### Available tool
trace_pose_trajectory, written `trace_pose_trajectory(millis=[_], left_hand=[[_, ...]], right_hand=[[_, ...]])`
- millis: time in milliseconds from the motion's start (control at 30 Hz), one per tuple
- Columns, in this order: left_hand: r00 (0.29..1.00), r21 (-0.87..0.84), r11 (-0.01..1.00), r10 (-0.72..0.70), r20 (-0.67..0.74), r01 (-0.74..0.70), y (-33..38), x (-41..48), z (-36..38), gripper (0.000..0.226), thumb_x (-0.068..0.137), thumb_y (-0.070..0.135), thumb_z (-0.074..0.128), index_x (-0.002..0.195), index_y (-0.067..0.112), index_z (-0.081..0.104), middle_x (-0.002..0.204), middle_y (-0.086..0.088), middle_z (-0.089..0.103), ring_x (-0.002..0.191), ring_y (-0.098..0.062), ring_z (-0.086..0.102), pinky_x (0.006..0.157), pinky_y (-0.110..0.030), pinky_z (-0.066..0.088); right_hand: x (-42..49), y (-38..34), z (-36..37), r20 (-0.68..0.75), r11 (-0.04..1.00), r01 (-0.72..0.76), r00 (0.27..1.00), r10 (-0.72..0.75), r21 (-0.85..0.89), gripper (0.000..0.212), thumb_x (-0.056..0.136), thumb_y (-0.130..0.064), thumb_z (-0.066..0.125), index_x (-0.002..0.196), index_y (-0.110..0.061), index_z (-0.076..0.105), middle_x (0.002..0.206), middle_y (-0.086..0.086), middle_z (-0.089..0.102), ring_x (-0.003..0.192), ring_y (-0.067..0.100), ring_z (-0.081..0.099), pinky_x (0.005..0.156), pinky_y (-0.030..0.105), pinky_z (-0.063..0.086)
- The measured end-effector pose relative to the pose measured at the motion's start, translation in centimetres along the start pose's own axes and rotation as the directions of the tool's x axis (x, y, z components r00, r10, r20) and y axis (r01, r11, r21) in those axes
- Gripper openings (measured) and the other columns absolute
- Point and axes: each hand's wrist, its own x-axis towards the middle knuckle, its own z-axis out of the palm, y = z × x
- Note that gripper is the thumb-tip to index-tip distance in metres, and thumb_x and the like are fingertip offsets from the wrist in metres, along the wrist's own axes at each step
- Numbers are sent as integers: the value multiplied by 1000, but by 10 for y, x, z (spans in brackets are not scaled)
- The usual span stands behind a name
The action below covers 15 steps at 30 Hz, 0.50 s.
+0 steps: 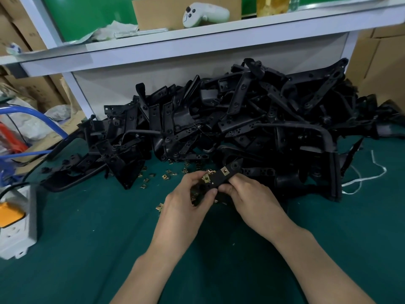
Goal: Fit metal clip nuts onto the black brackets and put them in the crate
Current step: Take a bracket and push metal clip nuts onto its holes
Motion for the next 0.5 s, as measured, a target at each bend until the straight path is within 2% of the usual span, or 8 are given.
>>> trace_pose_trajectory(millis=[167, 333, 500], left_hand=[[998, 68, 997, 37, -53, -33, -4, -1, 3, 28, 85, 52, 66, 106, 56, 49, 100, 33, 65, 99, 17, 58, 76, -2, 44], [996, 130, 991, 51, -68, -42, -8, 1, 4, 25, 85, 50, 70, 102, 44, 53, 92, 27, 67, 92, 13, 60, 69, -4, 44], [998, 132, 990, 49, -42, -43, -9, 1, 3, 28, 83, 55, 63, 105, 38, 58, 94, 20, 70, 86, 2, 65, 70, -18, 51]], right_hand=[[-2, -2, 0, -3, 1000, 21, 1000, -21, -13, 30, 104, -42, 40, 116, -22, 59, 104, -15, 61, 93, 9, 60, 74, 36, 51], [-1, 0, 1, -7, 999, 37, 999, -37, -1, 29, 103, -43, 41, 119, -25, 58, 102, -19, 58, 97, 8, 58, 74, 33, 50], [-1, 2, 2, -6, 998, 66, 998, -66, -6, 26, 103, -42, 41, 118, -28, 57, 96, -24, 50, 101, 6, 54, 69, 29, 45]])
